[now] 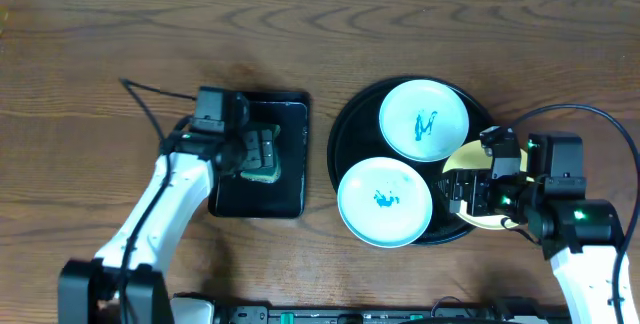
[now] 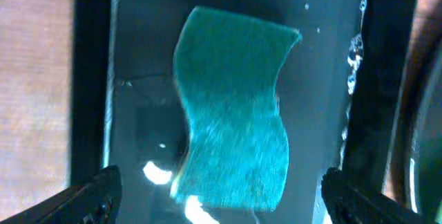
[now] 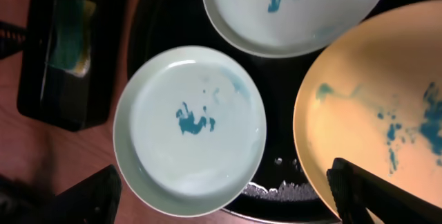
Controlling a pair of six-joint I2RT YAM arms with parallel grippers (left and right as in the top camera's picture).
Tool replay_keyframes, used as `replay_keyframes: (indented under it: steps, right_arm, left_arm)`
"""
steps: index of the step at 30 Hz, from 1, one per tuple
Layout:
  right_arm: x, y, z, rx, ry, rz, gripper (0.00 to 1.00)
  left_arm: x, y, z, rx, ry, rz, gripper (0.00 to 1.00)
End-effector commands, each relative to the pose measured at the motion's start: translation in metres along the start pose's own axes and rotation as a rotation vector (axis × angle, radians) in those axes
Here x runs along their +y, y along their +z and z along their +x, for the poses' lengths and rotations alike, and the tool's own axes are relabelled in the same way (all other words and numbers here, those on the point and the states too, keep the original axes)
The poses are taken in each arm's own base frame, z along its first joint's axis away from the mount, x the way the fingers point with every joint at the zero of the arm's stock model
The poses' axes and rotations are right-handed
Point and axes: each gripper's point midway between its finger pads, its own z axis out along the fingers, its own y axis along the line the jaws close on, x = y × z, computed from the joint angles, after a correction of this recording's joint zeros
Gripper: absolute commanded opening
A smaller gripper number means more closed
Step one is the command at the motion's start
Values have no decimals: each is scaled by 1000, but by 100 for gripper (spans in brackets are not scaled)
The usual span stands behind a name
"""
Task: Clean dirty plates on tray and stack at the side
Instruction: 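Grasp the green sponge with the left gripper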
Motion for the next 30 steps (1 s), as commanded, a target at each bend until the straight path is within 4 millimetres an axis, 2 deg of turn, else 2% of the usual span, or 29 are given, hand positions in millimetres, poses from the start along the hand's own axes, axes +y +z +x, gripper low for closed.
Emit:
replay_keyframes:
  steps: [1,5,17,19,22,24,30]
  right_arm:
    - [4,3,-1,29,2,-17,91]
    - [1,9,2,61,17,-14,90]
    - [0,11,3,67,21,-13,89]
    - [0,11,3,67,21,-13,89]
    - [0,11,3,67,21,-13,86]
    - [0,11,3,68,22,-13,86]
    - [0,11,5,75,27,-13,86]
  left_arm:
    - [-2,11,-13,-29,19,-38,90]
    - [3,24,-21,-51,22,-69,85]
    - [-2,55,-20,-29,32,-67,79]
    - [-2,59,-18,-21,33,-69,73]
    - [0,64,-14,-2,32,-74,57]
    - [1,65,-11,10,32,-78,54]
    - [5,65,0,56,12,-92,32]
